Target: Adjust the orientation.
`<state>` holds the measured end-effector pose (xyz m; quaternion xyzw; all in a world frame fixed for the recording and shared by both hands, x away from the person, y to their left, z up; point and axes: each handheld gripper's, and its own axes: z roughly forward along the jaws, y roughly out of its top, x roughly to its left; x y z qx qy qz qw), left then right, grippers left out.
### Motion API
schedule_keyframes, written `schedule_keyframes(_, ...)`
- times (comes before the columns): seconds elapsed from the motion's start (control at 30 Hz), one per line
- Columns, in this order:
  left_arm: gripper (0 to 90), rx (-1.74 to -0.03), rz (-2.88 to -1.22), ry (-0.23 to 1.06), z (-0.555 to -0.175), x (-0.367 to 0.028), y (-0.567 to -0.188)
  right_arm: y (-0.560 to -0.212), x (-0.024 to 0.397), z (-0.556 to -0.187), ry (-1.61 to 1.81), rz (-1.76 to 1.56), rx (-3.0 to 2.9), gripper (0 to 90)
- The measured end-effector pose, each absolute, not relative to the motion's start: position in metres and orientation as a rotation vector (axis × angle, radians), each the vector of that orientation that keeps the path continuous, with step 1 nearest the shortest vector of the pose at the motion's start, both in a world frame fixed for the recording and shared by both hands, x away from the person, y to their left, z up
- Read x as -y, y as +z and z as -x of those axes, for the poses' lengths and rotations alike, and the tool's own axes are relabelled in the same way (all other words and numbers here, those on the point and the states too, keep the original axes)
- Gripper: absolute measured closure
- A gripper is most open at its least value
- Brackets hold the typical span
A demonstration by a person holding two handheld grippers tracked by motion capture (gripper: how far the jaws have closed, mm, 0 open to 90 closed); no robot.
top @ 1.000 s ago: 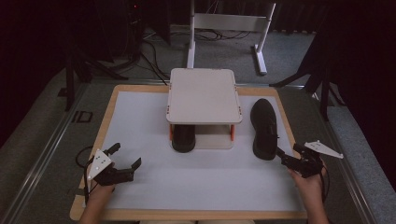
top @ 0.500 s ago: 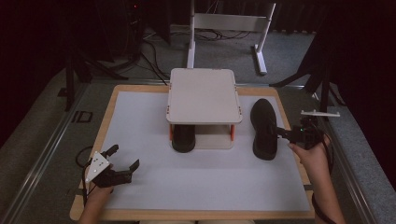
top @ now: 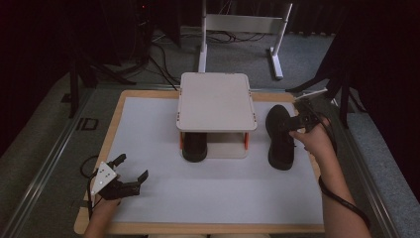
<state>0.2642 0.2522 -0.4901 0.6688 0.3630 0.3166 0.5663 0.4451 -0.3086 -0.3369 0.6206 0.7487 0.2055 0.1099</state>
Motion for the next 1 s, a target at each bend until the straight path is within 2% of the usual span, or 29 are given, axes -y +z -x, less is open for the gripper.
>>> schedule_keyframes(0.37,0.7,-0.838,-1.559,0.747,-0.262,-0.253,-0.491,-0.356,0.296,-0.485,0.309,-1.925,-2.233,37.0)
schedule_keyframes(0.57,0.7,-0.839,-1.562,0.740,-0.263,-0.253,-0.491,-0.367,0.299,-0.494,0.212,-1.954,-2.232,45.9)
schedule_keyframes(0.6,0.7,-0.839,-1.563,0.740,-0.263,-0.253,-0.491,-0.371,0.299,-0.495,0.200,-1.954,-2.246,51.5)
schedule_keyframes(0.7,0.7,-0.841,-1.564,0.742,-0.263,-0.252,-0.491,-0.373,0.301,-0.496,0.211,-1.963,-2.255,58.1)
schedule_keyframes(0.8,0.7,-0.841,-1.561,0.745,-0.263,-0.252,-0.491,-0.374,0.300,-0.495,0.225,-1.931,-2.279,71.7)
schedule_keyframes(0.83,0.7,-0.841,-1.560,0.744,-0.263,-0.252,-0.491,-0.374,0.300,-0.495,0.225,-1.931,-2.279,71.7)
schedule_keyframes(0.87,0.7,-0.841,-1.560,0.743,-0.263,-0.253,-0.491,-0.375,0.298,-0.494,0.220,-1.912,-2.297,79.2)
schedule_keyframes(1.0,0.7,-0.842,-1.561,0.740,-0.263,-0.253,-0.491,-0.372,0.298,-0.493,0.197,-1.896,-2.326,82.9)
